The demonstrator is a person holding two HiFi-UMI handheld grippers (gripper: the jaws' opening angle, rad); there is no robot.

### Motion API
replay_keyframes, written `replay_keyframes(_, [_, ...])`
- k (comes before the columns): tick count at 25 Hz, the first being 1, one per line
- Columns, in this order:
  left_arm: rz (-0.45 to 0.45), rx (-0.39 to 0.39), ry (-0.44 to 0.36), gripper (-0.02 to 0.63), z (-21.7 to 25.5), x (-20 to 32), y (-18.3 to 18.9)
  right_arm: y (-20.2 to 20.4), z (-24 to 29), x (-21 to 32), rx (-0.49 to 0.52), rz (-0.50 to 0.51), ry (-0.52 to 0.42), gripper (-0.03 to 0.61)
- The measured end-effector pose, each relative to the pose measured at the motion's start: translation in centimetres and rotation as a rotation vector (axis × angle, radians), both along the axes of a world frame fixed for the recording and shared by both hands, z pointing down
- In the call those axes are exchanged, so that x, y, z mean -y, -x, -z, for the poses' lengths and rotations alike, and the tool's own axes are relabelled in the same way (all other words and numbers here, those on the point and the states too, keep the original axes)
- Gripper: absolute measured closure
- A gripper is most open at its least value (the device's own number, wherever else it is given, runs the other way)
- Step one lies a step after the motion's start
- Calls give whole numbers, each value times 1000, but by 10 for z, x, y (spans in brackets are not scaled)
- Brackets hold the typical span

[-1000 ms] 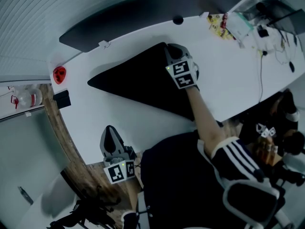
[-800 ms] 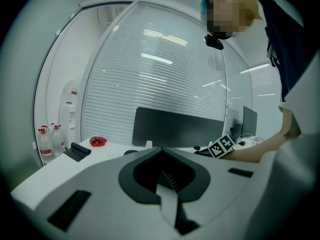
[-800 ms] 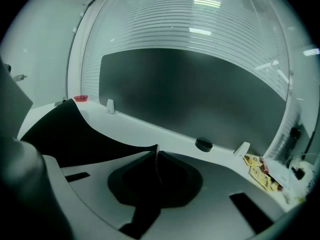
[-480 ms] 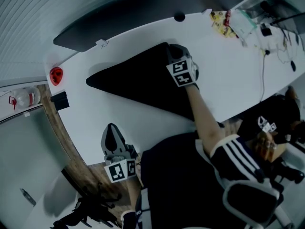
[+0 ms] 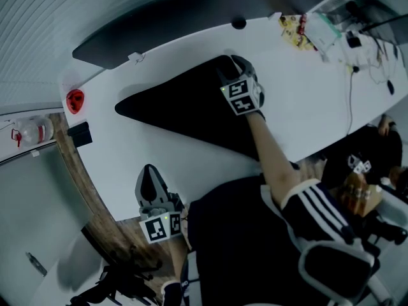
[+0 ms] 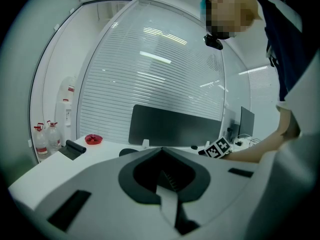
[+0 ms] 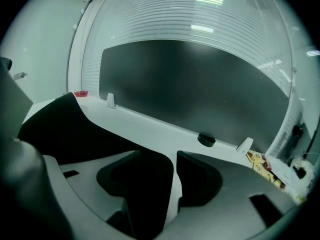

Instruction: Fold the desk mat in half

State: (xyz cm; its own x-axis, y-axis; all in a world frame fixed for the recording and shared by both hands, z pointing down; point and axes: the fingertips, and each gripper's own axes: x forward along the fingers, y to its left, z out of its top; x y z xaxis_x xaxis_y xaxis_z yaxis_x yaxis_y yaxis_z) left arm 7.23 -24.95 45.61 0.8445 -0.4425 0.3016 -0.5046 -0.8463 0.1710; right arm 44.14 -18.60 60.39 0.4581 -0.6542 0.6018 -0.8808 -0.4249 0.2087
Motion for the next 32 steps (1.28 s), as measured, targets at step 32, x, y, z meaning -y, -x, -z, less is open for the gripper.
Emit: replay_keyframes(32, [-49, -97, -94, 611, 38, -28, 21, 27, 76, -21, 0, -79, -227, 574])
